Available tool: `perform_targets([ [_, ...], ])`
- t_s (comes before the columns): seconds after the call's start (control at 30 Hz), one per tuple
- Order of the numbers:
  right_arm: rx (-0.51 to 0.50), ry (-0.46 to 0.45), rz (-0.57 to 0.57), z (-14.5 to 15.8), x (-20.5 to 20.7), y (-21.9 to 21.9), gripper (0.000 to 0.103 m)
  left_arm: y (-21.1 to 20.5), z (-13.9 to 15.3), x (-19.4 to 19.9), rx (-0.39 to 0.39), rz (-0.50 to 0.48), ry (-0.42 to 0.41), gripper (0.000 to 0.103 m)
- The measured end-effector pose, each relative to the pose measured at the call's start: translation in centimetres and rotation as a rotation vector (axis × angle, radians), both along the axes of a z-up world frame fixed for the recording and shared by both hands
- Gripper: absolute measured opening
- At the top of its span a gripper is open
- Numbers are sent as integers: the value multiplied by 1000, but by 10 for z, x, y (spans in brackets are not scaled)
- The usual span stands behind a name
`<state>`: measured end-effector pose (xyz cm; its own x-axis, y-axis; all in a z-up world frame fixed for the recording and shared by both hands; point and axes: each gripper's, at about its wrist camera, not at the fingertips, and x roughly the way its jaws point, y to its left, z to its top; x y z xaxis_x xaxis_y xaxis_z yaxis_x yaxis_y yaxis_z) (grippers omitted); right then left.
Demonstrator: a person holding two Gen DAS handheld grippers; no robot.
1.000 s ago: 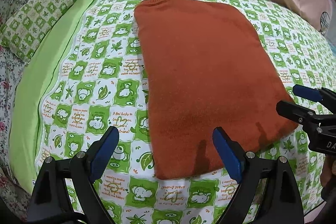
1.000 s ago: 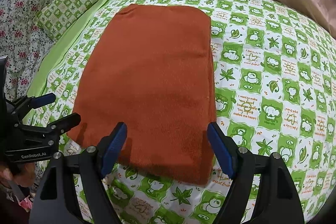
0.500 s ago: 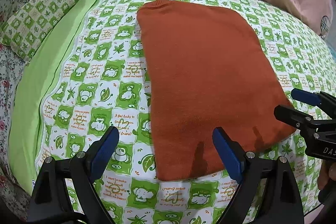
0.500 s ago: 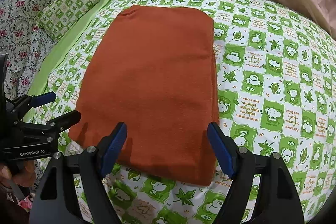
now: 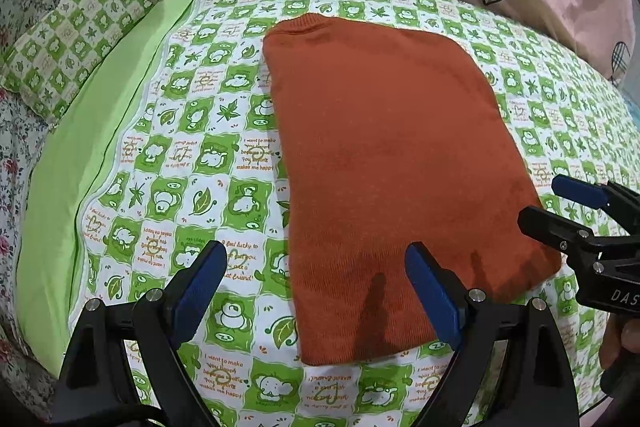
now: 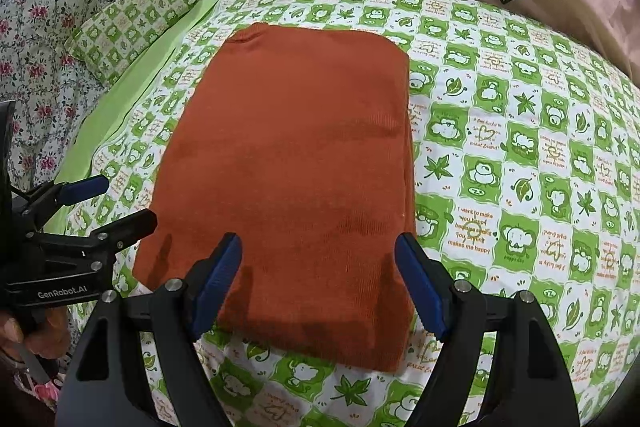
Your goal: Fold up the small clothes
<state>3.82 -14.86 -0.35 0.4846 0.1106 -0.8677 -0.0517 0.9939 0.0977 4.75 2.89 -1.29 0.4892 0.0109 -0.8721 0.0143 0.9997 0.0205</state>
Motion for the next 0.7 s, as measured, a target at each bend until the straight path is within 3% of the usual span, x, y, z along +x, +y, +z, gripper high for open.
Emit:
perform_targets([
  [0.7,11,6,-14,-6,4,3,81,10,-3,6,16,29,5,91],
])
